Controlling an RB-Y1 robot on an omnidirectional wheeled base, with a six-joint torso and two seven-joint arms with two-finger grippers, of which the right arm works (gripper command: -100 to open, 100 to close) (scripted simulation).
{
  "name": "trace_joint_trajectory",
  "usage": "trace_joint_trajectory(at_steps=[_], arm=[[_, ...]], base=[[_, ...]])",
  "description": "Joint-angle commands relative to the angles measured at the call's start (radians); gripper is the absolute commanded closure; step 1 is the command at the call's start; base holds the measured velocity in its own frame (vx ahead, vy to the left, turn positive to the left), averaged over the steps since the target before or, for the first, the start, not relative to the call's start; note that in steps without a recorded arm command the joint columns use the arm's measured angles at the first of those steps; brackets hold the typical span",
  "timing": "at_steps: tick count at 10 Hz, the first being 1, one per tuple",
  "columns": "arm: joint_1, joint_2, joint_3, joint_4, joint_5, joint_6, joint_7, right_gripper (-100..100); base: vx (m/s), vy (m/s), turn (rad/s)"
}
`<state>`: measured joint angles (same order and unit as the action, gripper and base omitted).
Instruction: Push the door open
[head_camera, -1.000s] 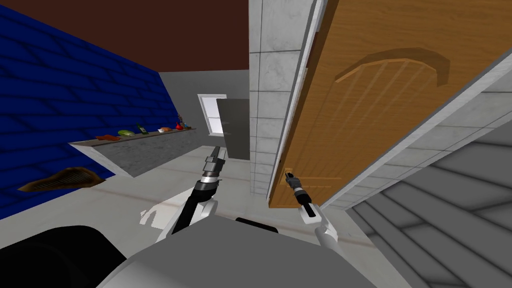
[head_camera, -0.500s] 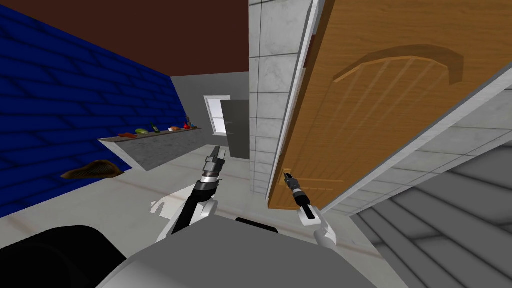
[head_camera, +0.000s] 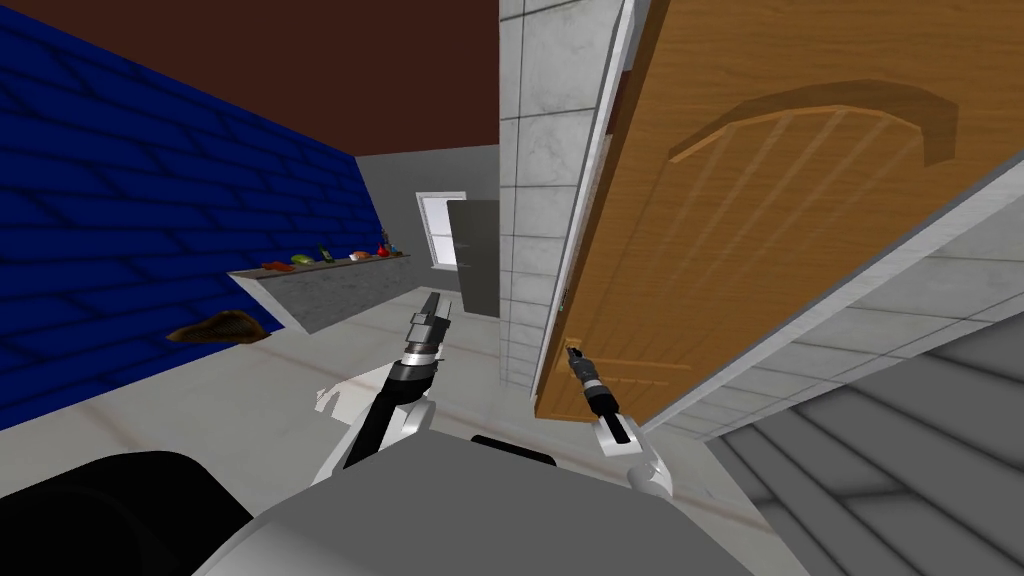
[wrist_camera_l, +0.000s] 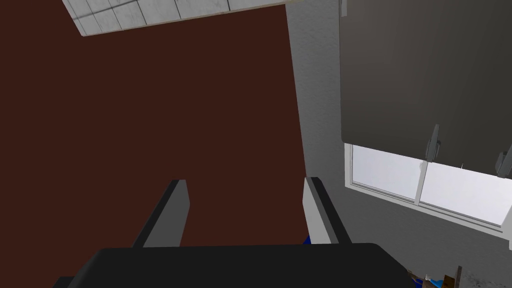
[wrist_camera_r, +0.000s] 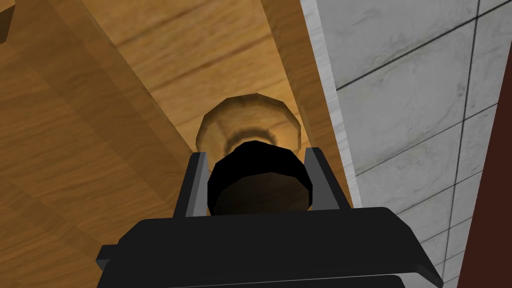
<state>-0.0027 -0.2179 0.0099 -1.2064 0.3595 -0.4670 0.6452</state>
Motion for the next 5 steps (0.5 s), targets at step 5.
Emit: trace_joint_trajectory(at_steps=[5], arm=[[0.046,0.007,0.046,-0.043,-0.102,-0.01,-0.121,100]], base=[[-0.031,-0.084,0.098]])
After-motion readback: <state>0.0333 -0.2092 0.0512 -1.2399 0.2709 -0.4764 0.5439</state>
